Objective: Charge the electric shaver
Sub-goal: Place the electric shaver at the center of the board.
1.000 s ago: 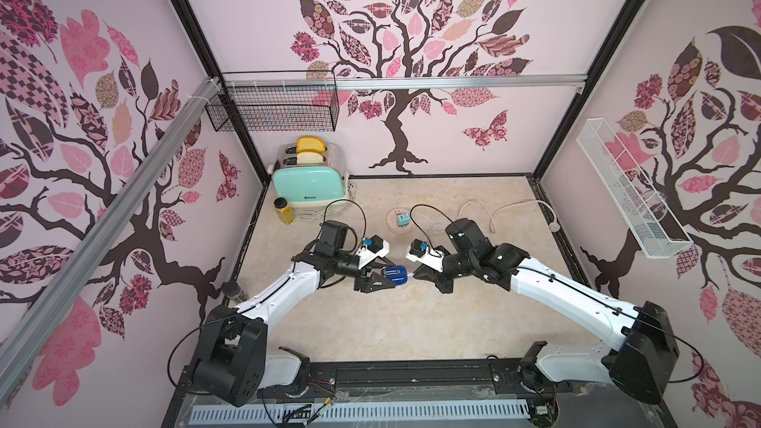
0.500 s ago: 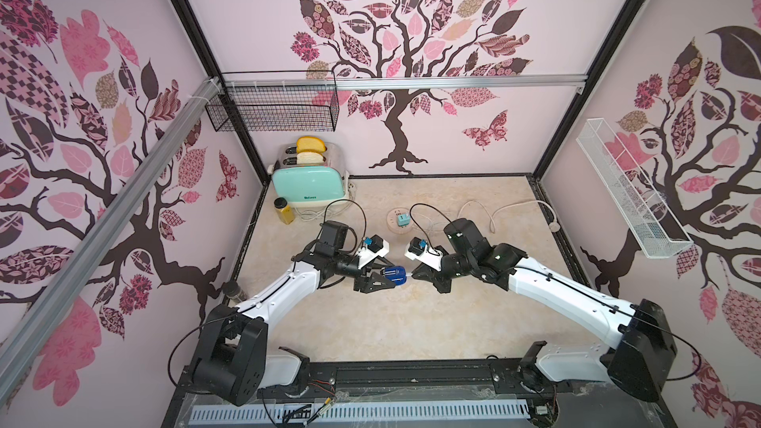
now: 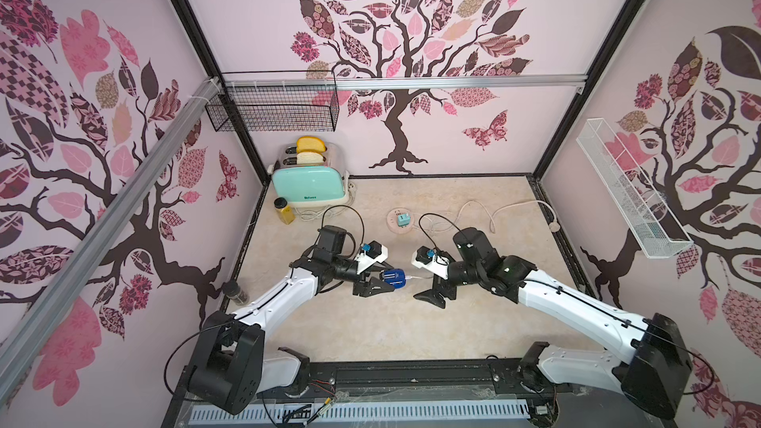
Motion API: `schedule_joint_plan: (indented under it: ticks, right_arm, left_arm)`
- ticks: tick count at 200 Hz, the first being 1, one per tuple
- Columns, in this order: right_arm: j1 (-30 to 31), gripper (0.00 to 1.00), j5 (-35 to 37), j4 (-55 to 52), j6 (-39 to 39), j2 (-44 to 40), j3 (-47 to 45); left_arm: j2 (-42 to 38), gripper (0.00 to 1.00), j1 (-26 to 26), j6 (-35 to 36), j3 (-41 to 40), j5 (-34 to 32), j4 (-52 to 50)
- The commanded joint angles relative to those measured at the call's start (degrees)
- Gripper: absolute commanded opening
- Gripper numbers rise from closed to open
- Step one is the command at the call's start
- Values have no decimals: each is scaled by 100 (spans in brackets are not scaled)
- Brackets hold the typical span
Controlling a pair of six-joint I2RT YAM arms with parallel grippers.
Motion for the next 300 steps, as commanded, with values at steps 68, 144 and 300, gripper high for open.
schedule_joint_plan:
  ticks: [68, 144, 300]
  right_arm:
    - [-821, 99, 1593, 1504, 1990, -798, -583]
    - [-994, 99, 2113, 1396, 2118, -1402, -804]
    - [-3053, 99, 4846, 6354, 3116, -260, -3588]
  left_arm:
    - [1682, 9, -757, -507, 900, -2349, 101]
    - [2262, 14, -1105, -1833, 402, -3072, 1270]
    - [-649, 98, 1147, -2627, -407, -6395, 2565]
